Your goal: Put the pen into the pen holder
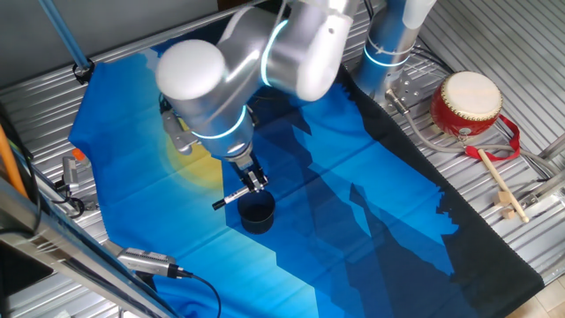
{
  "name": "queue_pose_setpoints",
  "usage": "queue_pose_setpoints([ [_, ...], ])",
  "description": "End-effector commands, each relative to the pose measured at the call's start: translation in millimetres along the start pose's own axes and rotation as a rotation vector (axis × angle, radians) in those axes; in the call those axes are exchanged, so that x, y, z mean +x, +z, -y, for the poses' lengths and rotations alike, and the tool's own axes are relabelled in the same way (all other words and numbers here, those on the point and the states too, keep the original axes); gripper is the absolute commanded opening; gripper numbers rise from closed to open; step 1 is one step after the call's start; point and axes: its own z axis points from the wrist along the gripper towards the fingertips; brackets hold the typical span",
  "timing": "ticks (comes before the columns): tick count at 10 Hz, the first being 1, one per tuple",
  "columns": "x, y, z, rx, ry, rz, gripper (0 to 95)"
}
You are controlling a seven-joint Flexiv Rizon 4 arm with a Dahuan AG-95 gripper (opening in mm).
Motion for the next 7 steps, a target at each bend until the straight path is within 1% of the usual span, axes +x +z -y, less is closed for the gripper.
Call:
queue_pose_setpoints([
  [1, -0.3, -0.2, 0.2, 0.017, 0.015, 0.008, 0.0],
  [2, -0.3, -0.2, 0.2, 0.019, 0.012, 0.019, 0.0],
  [4, -0.3, -0.2, 0.2, 0.031, 0.001, 0.048, 0.0],
  [5, -0.3, -0.2, 0.2, 0.040, -0.005, 0.070, 0.0],
  [6, -0.3, -0.2, 0.2, 0.041, -0.006, 0.071, 0.0],
  [7, -0.3, -0.2, 0.2, 0.025, 0.000, 0.060, 0.0],
])
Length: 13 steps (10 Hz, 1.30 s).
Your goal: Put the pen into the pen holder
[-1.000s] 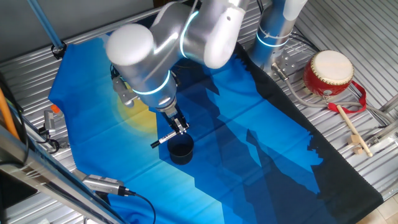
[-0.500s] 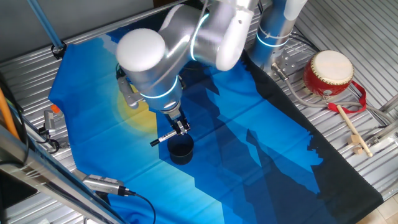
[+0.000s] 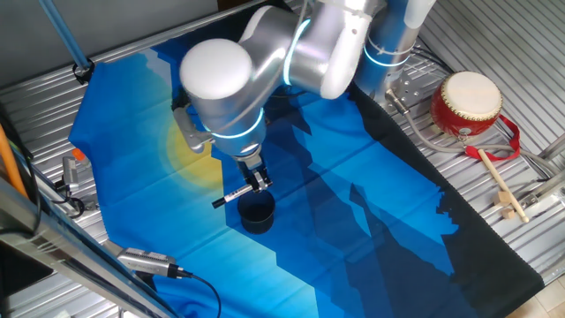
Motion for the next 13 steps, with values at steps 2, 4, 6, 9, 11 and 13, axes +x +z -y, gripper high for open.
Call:
queue_pose_setpoints([
  [2, 7.0, 2.8, -0.7, -0.029, -0.001, -0.027, 0.0],
  [4, 21.7, 8.2, -1.3, -0.032, 0.001, -0.031, 0.0],
  [6, 36.1, 10.2, -7.2, -0.039, 0.007, -0.037, 0.0],
  [9, 43.8, 11.5, -8.8, -0.086, 0.019, -0.112, 0.0],
  [11, 42.1, 14.2, -12.1, -0.163, 0.064, -0.195, 0.0],
  [13, 41.2, 16.0, -14.1, -0.188, 0.083, -0.252, 0.0],
])
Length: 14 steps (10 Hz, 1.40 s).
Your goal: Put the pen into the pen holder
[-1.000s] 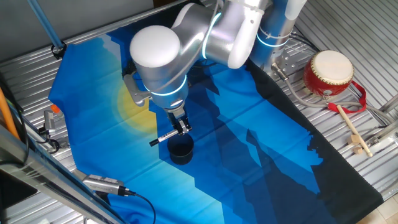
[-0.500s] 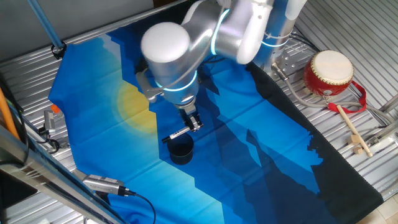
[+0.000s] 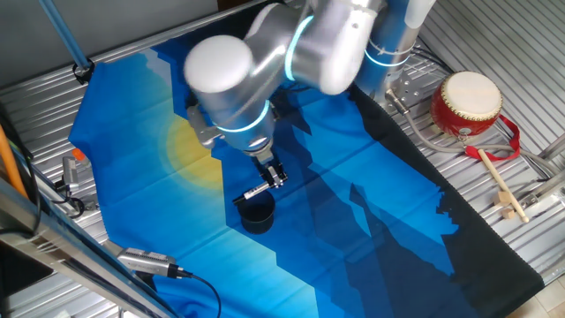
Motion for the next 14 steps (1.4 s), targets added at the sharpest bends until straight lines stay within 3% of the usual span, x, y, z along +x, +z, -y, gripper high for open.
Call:
queue_pose_setpoints([
  [1, -2.7, 4.1, -4.7, -0.078, 0.050, -0.114, 0.0],
  [4, -0.3, 3.1, -7.9, -0.117, 0.048, -0.168, 0.0],
  [5, 4.7, 0.7, -12.0, -0.110, 0.037, -0.159, 0.0],
  [6, 7.5, -0.9, -14.9, -0.085, 0.024, -0.137, 0.0],
  [7, 9.2, -3.3, -18.3, 0.022, -0.019, -0.063, 0.0],
  [8, 9.2, -3.3, -18.3, 0.022, -0.019, -0.063, 0.0],
  [9, 9.2, -3.3, -18.3, 0.100, -0.030, 0.022, 0.0],
  [10, 9.2, -3.3, -18.3, 0.132, -0.034, 0.045, 0.0],
  [11, 9.2, -3.3, -18.3, 0.141, -0.034, 0.078, 0.0],
  [14, 9.2, -3.3, -18.3, 0.142, -0.027, 0.088, 0.0],
])
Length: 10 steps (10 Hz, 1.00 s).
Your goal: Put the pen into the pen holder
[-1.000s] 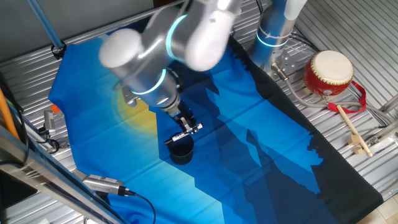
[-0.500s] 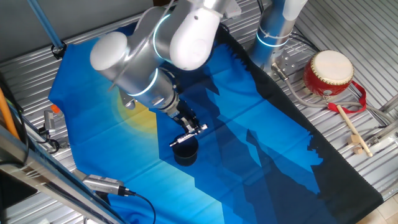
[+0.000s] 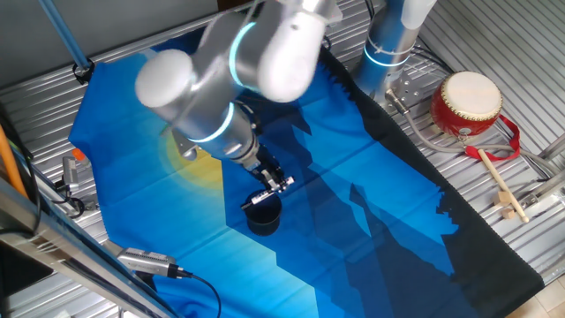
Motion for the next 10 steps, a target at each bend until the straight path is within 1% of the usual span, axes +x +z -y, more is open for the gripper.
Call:
queue_pose_setpoints([
  [1, -0.9, 0.3, 0.9, 0.096, 0.012, 0.118, 0.0],
  [2, -0.9, 0.3, 0.9, 0.070, 0.003, 0.100, 0.0],
  [5, -0.9, 0.3, 0.9, 0.055, -0.007, 0.086, 0.0],
  [7, -0.9, 0.3, 0.9, 0.047, 0.006, 0.064, 0.0],
  [8, -0.9, 0.3, 0.9, 0.040, 0.015, 0.051, 0.0],
  [10, -0.9, 0.3, 0.9, 0.020, 0.025, 0.044, 0.0],
])
